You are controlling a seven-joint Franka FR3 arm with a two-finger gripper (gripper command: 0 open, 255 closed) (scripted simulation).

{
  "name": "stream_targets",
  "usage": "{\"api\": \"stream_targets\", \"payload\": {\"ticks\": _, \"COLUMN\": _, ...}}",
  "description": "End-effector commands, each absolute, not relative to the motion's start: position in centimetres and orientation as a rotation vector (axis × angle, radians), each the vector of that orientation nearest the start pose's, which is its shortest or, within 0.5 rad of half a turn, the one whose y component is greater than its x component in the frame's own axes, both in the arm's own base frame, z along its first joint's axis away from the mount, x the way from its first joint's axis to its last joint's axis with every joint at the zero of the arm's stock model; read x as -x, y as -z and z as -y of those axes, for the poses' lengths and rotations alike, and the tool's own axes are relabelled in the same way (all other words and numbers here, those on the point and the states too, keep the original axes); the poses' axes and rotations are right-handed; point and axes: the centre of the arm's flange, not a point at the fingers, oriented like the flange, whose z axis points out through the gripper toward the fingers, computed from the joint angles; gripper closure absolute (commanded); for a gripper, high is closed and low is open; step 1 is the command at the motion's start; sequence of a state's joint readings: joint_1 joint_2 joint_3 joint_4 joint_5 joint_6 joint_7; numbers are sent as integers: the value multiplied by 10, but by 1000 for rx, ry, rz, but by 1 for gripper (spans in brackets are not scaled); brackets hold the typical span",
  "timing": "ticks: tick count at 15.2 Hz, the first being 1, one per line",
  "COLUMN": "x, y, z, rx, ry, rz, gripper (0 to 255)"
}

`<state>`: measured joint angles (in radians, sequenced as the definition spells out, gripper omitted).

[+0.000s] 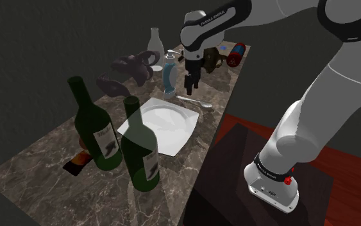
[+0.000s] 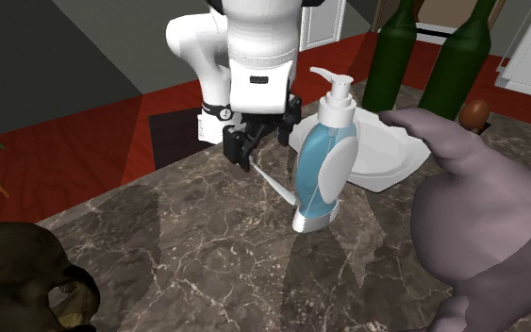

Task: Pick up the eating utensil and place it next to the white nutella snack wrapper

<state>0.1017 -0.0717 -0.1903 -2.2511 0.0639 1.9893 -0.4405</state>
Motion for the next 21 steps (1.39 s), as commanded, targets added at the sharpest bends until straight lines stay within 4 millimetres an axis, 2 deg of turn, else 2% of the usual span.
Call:
{"api": "stream_targets", "payload": {"ticks": 1, "x": -491, "y": -367, "z": 41, "rx": 2963, "ry": -251, "rz": 506, "gripper": 0}}
{"api": "stream_targets", "payload": {"ticks": 8, "x": -485, "y": -333, "z": 38, "rx": 2963, "ry": -251, "rz": 506, "gripper": 0}}
{"api": "stream_targets", "payload": {"ticks": 15, "x": -485, "y": -333, "z": 38, "rx": 2963, "ry": -251, "rz": 506, "gripper": 0}}
{"api": "stream_targets", "payload": {"ticks": 16, "x": -485, "y": -333, "z": 38, "rx": 2963, "ry": -251, "rz": 506, "gripper": 255}}
{"api": "stream_targets", "payload": {"ticks": 21, "x": -485, "y": -332, "z": 38, "rx": 2963, "ry": -251, "rz": 506, "gripper": 255}}
